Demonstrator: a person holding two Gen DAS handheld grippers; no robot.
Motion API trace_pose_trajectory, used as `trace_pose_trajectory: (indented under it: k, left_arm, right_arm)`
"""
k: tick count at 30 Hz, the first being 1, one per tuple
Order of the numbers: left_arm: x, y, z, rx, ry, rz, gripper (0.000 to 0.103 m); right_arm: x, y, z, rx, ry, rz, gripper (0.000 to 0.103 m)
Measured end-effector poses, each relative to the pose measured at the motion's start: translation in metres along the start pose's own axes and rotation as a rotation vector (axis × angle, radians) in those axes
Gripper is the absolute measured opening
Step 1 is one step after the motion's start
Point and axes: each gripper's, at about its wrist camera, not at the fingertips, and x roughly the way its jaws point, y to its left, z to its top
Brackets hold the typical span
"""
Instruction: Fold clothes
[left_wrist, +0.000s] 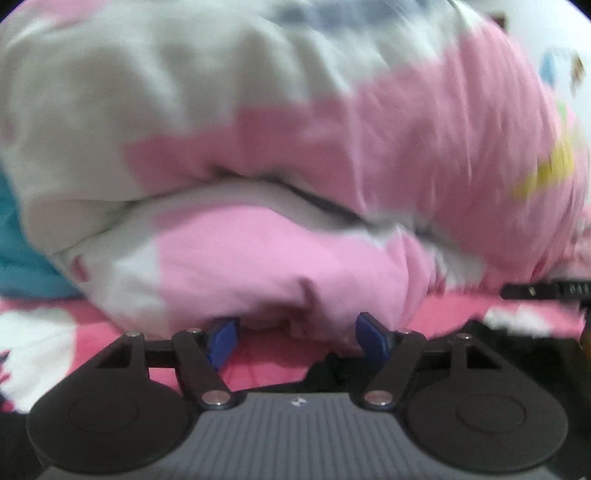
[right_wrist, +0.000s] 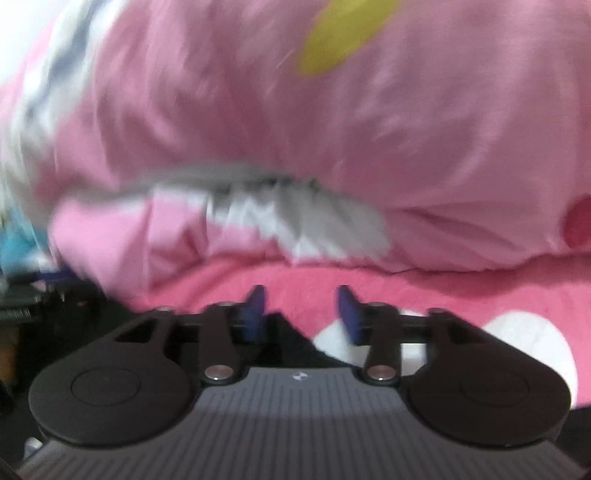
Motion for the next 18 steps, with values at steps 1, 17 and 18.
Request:
trace_pose_trajectory:
  k: [1, 17, 18]
  left_arm:
    - [-0.008, 0.007, 0.003, -0.036, -0.011, -0.001, 0.071]
    - [-0.056, 0.063, -0.028, 0.064, 0.146, 0.169, 0.056]
    - [-0.062, 0.071, -0.028, 0.036, 0.139, 0.16, 0.056]
  right_arm:
    - [-0.009, -0.008, 0.004, 0.042, -0.014, 0.014, 0.052]
    - [0.009, 0.144, -0.064, -0.485, 0.233, 0.092, 0.016]
    - [0.021, 0.14, -0.064, -0.484, 0.244, 0.041, 0.016]
